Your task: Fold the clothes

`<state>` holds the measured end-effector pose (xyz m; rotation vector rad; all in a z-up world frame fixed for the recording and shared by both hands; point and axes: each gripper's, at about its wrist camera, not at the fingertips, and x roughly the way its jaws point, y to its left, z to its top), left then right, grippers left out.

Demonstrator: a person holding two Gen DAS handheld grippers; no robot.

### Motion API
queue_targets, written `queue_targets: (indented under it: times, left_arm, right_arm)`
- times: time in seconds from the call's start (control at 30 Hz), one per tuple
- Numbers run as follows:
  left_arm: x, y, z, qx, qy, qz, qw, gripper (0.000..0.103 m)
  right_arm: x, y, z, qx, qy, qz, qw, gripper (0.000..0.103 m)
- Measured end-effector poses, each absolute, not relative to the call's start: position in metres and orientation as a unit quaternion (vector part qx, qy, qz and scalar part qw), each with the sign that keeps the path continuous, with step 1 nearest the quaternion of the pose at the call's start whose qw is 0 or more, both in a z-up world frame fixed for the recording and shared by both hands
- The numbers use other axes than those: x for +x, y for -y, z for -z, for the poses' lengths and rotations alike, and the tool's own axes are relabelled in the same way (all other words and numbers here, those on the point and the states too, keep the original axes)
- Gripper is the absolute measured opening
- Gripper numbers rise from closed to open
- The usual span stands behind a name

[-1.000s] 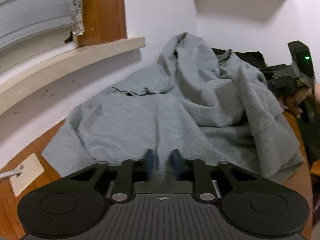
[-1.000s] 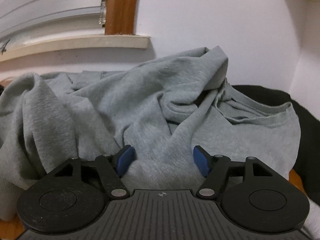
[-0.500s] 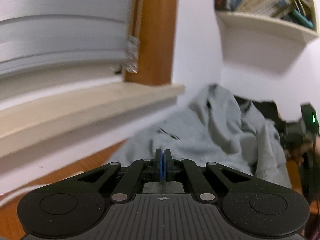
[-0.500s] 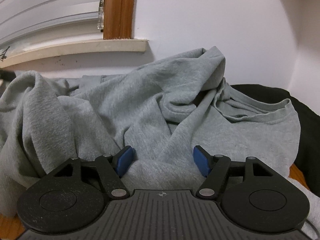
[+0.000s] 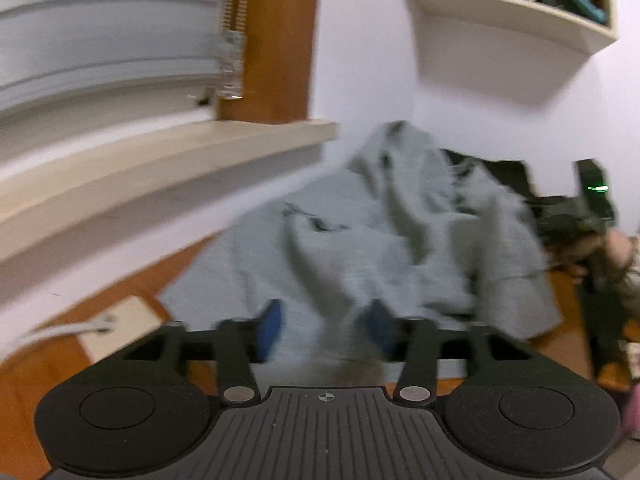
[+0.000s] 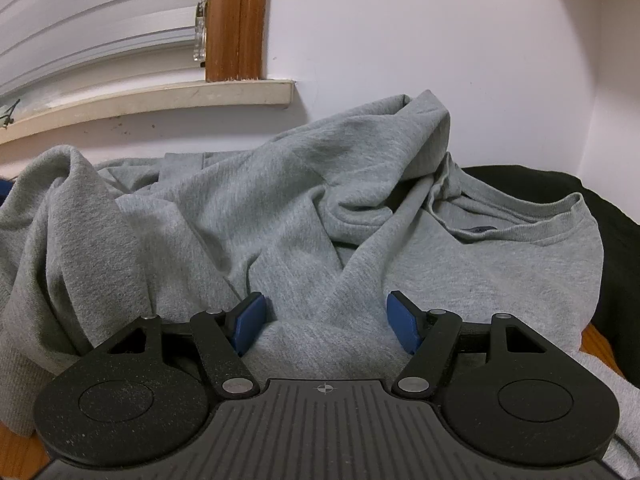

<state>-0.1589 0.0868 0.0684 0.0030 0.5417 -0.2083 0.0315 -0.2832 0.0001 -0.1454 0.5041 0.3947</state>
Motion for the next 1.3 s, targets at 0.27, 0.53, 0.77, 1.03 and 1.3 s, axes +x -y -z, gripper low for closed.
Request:
queue_targets:
  times: [0.27,0.53,0.77,1.03,1.3]
  left_arm:
    - [-0.150,-0.065,-0.049,0.056,-0.281,0.116,0.951,0.064]
    - [-0.159,-0.075,-0.045,0.053,-0.281,0.112,0.952,0.065]
    - [-0.174,-0.088,-0.050,0.046,-0.275,0.119,0.953,0.078]
    - [-0.184,-0.098,-0.048,0.052,-0.283,0.112,0.951,0.078]
    - [-0.192,-0.091,-0.049,0.074,-0.283,0.144,0.946,0.079]
  right_arm:
    - [0.030,0.286,-0.011,-0.048,-0.242,-0.187,0.951,0.066]
    - [0.008,0.215,-0.078,-0.097,-0.163,-0.257,0.948,0.066]
    - [0.015,0.112,-0.084,-0.154,-0.188,-0.349,0.905,0.066]
    - [0.016,0.054,-0.052,-0.260,-0.269,-0.376,0.848,0.066]
    - [-0.003,0.088,-0.039,-0.250,-0.285,-0.347,0.858,0.066]
